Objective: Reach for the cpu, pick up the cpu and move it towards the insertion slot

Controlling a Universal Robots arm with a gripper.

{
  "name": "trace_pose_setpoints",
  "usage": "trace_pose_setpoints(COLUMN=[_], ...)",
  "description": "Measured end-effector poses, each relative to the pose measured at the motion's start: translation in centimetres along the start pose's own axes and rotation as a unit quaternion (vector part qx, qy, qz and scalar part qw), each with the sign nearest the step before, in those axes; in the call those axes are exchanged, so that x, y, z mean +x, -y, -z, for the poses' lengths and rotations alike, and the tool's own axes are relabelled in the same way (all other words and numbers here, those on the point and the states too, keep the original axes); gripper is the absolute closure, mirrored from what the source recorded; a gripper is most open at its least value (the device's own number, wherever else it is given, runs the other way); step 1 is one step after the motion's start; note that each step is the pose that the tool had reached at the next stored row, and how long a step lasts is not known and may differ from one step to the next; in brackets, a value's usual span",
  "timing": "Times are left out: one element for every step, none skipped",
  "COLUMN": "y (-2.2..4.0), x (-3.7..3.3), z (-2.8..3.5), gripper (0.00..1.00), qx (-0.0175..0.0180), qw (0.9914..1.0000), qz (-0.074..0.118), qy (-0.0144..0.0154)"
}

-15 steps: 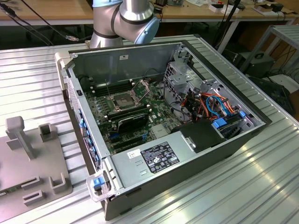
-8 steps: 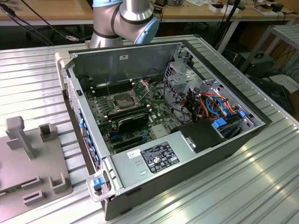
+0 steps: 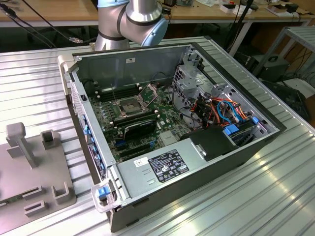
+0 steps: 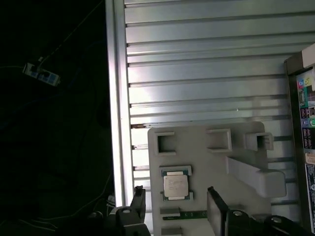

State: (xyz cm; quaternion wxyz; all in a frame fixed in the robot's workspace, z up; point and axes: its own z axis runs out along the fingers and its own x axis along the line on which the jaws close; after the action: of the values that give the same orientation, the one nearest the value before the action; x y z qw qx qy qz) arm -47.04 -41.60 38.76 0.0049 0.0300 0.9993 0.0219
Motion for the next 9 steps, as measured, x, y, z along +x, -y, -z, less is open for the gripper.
trace_pose_setpoints(y=[0.0,-0.02,-0.02,-0.01,0.0,0.08,0.08,0.09,0.09], x=[0.0,0.02,0.02,0.05,0.07,0.07,0.07,0.07,0.08], z=[0.0,-0.02,-0.11,-0.95,-1.22,-2.21,-2.29,-2.3,-2.31], gripper=[0.35,0.35,0.28,0.28,0.28,0.28,0.28,0.28,0.28], qx=[0.0,-0.0001,-0.0001,-0.0004,-0.0005,-0.0004,-0.0004,-0.0004,-0.0004], qw=[1.0,1.0,0.99998,0.99938,0.99938,0.99938,0.99937,0.99937,0.99937], qz=[0.0,0.001,0.006,0.035,0.035,0.035,0.035,0.035,0.035], qy=[0.0,-0.0001,-0.0003,-0.0022,-0.0023,-0.0023,-0.0024,-0.0024,-0.0023])
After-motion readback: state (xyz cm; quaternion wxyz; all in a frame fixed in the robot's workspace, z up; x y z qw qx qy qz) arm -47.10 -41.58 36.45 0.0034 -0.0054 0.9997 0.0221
